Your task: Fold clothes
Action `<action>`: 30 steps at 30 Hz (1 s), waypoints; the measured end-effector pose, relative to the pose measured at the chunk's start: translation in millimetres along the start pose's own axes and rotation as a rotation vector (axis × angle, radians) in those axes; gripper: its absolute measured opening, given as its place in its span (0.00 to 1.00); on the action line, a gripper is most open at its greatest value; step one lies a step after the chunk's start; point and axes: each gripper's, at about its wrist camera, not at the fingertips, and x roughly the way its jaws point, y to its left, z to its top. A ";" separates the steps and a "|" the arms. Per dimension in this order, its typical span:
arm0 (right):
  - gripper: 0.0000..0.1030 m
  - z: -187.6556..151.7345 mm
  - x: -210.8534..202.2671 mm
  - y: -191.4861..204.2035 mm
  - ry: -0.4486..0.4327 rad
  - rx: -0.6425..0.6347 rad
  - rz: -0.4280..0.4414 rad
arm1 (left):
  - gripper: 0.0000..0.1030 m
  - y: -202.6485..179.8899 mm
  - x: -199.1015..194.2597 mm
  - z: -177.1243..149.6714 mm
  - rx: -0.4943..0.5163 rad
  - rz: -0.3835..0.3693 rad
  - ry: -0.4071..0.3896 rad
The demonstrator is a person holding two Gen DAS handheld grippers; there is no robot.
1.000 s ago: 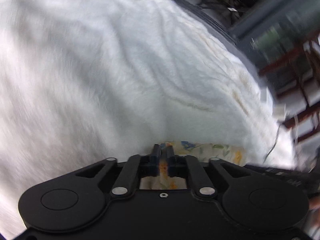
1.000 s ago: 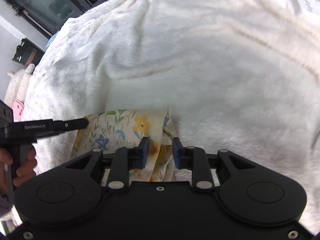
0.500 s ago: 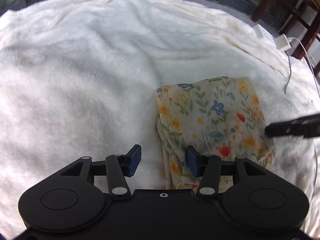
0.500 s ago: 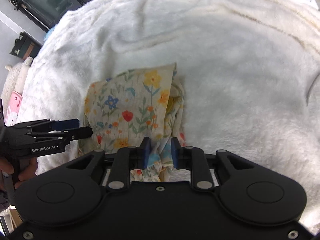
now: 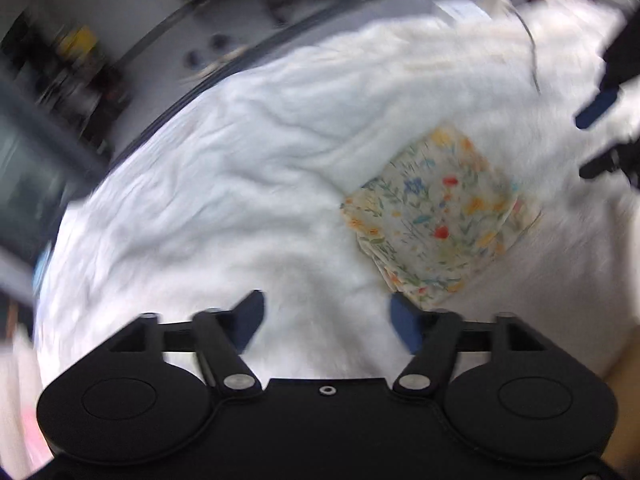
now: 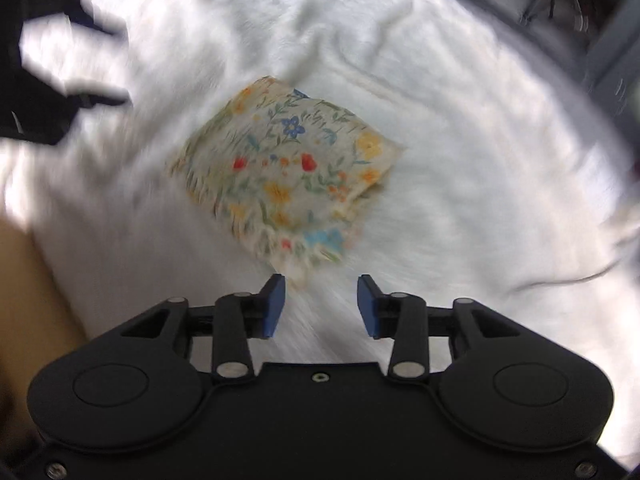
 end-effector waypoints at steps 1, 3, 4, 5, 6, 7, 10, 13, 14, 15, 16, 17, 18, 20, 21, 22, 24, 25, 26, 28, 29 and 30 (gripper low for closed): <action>0.69 -3.4 -14.5 2.8 -0.009 0.069 0.005 | 0.79 0.8 -5.6 -1.0 -0.033 -0.034 0.007; 0.79 -10.3 -35.0 6.1 -0.030 0.193 0.028 | 0.80 0.9 -17.0 -7.2 -0.099 -0.125 0.022; 0.79 -18.8 -41.6 5.7 -0.026 0.302 0.070 | 0.80 -1.2 -15.8 -9.0 -0.097 -0.122 0.043; 0.79 -25.3 -41.4 5.0 -0.003 0.380 0.106 | 0.81 -1.8 -11.6 -9.3 -0.098 -0.106 0.075; 0.79 -28.9 -40.3 3.6 0.022 0.430 0.130 | 0.81 -1.1 -7.5 -8.9 -0.113 -0.091 0.109; 0.79 -33.2 -38.5 1.8 0.053 0.484 0.156 | 0.81 1.2 -4.7 -9.6 -0.140 -0.094 0.138; 0.79 -41.7 -35.8 -4.8 0.135 0.622 0.211 | 0.81 8.8 -2.1 -13.7 -0.241 -0.153 0.195; 0.79 -40.8 -45.2 -8.0 0.126 0.648 0.203 | 0.81 16.8 3.3 -18.1 -0.333 -0.215 0.250; 0.79 -40.5 -46.3 -8.8 0.123 0.652 0.190 | 0.81 18.4 3.3 -19.4 -0.339 -0.207 0.251; 0.79 -39.5 -46.1 -9.1 0.123 0.655 0.181 | 0.81 20.6 2.0 -20.7 -0.342 -0.195 0.241; 0.79 -36.3 -46.0 -10.5 0.127 0.662 0.164 | 0.81 22.8 1.4 -21.3 -0.354 -0.192 0.231; 0.79 -34.6 -45.4 -8.2 0.123 0.658 0.163 | 0.81 25.0 0.8 -21.8 -0.366 -0.190 0.221; 0.79 -33.1 -44.8 -5.8 0.118 0.654 0.164 | 0.81 24.6 0.4 -21.2 -0.367 -0.190 0.214; 0.79 -27.7 -45.2 -0.7 0.107 0.628 0.172 | 0.81 21.9 -0.3 -18.9 -0.352 -0.185 0.201; 0.79 -25.8 -45.2 1.2 0.107 0.613 0.176 | 0.82 19.6 -0.4 -17.8 -0.339 -0.184 0.200; 0.79 -22.6 -44.4 3.3 0.107 0.602 0.172 | 0.84 18.3 -1.3 -16.7 -0.338 -0.184 0.201; 0.79 -18.3 -43.5 6.4 0.107 0.585 0.166 | 0.86 16.4 1.2 -16.2 -0.334 -0.198 0.208; 0.79 -17.2 -43.5 7.4 0.105 0.579 0.163 | 0.87 16.3 1.8 -16.1 -0.333 -0.200 0.210; 0.79 -16.3 -43.2 7.6 0.106 0.580 0.159 | 0.87 15.3 3.8 -17.2 -0.331 -0.201 0.219; 0.79 -14.8 -42.5 8.3 0.110 0.581 0.148 | 0.88 15.4 4.9 -18.6 -0.331 -0.200 0.226; 0.79 -14.1 -42.0 8.8 0.113 0.580 0.142 | 0.89 16.6 5.2 -19.7 -0.337 -0.198 0.227; 0.80 -13.5 -41.4 9.2 0.114 0.578 0.142 | 0.89 17.2 5.2 -19.8 -0.338 -0.196 0.226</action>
